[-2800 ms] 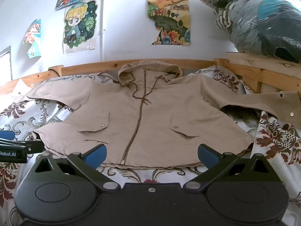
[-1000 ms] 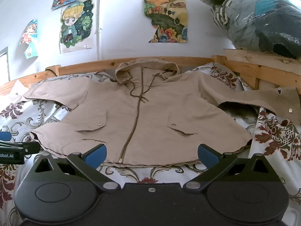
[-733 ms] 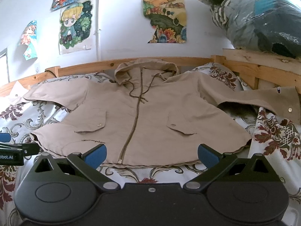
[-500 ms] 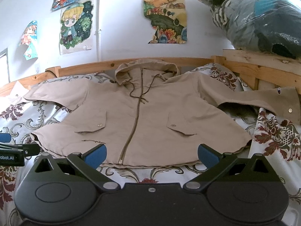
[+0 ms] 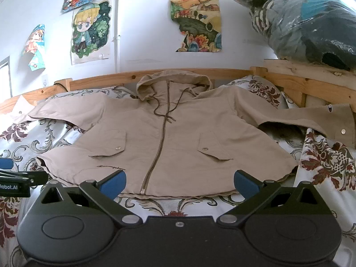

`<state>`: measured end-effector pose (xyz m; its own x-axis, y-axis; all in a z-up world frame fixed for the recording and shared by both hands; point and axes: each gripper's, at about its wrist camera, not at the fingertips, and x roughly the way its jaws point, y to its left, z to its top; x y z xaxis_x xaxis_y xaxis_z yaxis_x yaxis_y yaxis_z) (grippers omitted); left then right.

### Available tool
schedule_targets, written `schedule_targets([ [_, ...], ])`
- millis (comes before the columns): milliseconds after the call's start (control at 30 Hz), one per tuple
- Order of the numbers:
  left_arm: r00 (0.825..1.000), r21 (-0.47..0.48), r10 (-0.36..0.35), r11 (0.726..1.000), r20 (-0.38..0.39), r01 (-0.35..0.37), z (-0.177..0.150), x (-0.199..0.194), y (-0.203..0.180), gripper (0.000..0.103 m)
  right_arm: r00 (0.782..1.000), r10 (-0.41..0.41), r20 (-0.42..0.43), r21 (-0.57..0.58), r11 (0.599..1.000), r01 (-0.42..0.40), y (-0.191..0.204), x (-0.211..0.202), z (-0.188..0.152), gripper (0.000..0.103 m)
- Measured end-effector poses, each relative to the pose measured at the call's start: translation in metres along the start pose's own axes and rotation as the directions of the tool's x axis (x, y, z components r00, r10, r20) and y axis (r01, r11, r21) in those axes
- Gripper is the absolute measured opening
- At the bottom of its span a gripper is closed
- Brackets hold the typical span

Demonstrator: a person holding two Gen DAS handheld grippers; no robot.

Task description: Fold large clothes

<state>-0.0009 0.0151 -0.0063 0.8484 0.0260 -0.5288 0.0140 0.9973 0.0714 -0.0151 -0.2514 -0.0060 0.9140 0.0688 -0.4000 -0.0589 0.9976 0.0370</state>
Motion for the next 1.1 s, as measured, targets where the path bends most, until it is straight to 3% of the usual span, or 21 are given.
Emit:
schedule_targets([
  [567, 0.997, 0.014, 0.039, 0.999, -0.074, -0.038, -0.002, 0.011, -0.002, 0.102, 1.000, -0.014, -0.009, 0.004, 1.000, 0.014, 0.000, 0.002, -0.001, 0.102],
  [800, 0.979, 0.052, 0.078, 0.996, -0.188, -0.069, 0.006, 0.023, -0.010, 0.102, 0.998, -0.020, -0.055, 0.069, 0.997, 0.024, -0.011, 0.004, 0.001, 0.102],
  [967, 0.962, 0.109, 0.019, 0.994, -0.272, 0.011, 0.028, 0.033, -0.020, 0.102, 0.994, -0.093, -0.057, 0.071, 0.993, 0.097, -0.015, -0.003, 0.012, 0.102],
  [1100, 0.924, 0.184, -0.063, 0.973, -0.378, 0.142, 0.063, 0.046, -0.024, 0.102, 0.981, -0.187, -0.056, 0.122, 0.974, 0.192, -0.034, -0.013, 0.028, 0.102],
])
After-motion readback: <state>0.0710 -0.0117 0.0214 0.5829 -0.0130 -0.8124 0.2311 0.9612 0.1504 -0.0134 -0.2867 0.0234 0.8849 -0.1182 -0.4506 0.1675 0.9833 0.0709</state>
